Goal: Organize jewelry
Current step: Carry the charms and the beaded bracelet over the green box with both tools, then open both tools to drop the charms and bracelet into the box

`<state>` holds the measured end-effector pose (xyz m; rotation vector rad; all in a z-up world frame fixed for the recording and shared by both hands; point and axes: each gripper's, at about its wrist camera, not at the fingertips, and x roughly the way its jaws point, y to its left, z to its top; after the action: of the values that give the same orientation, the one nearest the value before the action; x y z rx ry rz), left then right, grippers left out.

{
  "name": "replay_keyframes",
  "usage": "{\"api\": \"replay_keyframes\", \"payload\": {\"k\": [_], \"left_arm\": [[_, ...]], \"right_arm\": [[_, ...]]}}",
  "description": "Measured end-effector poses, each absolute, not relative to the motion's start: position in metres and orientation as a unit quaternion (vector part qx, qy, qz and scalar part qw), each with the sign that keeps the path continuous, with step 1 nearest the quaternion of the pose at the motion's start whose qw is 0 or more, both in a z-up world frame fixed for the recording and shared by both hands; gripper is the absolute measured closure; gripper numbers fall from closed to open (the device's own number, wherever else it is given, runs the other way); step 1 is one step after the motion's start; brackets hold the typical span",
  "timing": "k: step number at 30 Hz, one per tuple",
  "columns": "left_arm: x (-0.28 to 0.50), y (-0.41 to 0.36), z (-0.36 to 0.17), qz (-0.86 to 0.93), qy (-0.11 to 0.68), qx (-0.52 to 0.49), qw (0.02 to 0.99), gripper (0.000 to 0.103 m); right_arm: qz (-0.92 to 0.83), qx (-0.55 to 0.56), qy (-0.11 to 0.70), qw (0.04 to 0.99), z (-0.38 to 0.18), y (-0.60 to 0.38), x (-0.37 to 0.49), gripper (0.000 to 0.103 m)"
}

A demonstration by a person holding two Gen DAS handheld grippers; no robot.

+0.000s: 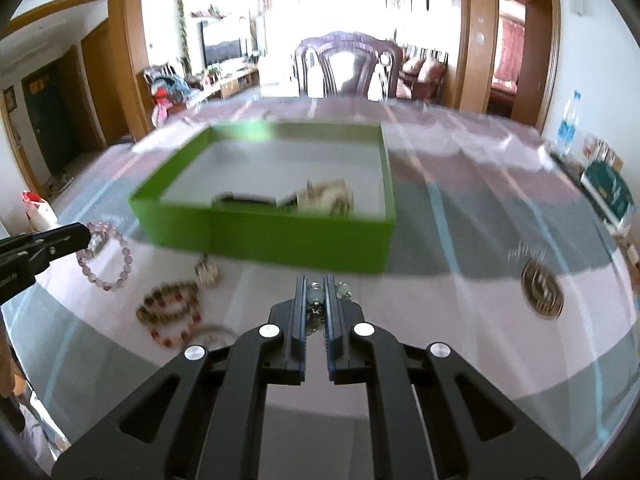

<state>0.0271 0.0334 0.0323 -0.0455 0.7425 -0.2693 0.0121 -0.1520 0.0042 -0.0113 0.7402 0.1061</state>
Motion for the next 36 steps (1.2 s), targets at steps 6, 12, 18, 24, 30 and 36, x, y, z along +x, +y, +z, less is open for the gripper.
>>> {"api": "replay_keyframes", "payload": {"k": [6, 12, 18, 24, 30, 36], "left_arm": [[0.061, 0.024, 0.066, -0.13, 0.329, -0.012, 0.935, 0.095], [0.123, 0.01, 0.058, -0.113, 0.349, -0.009, 0.93, 0.095], [0.165, -0.006, 0.024, -0.102, 0.388, 0.002, 0.916, 0.094], [0.147, 0.011, 0.017, -0.088, 0.387, -0.002, 0.918, 0.084], [0.086, 0.027, -0.004, -0.095, 0.398, 0.004, 0.912, 0.076], [0.068, 0.02, -0.058, -0.109, 0.465, 0.013, 0.879, 0.076]], "right_arm": [[0.056, -0.02, 0.303, 0.951, 0.051, -0.146, 0.043, 0.095], [0.06, -0.013, 0.335, 0.94, 0.042, -0.136, 0.107, 0.095], [0.056, -0.006, 0.398, 0.916, -0.001, -0.124, 0.145, 0.094], [0.039, 0.014, 0.382, 0.923, 0.006, -0.137, 0.12, 0.059], [0.076, 0.016, 0.385, 0.92, 0.002, -0.143, 0.06, 0.059], [0.11, 0.004, 0.452, 0.885, -0.044, -0.115, 0.048, 0.059]]}}
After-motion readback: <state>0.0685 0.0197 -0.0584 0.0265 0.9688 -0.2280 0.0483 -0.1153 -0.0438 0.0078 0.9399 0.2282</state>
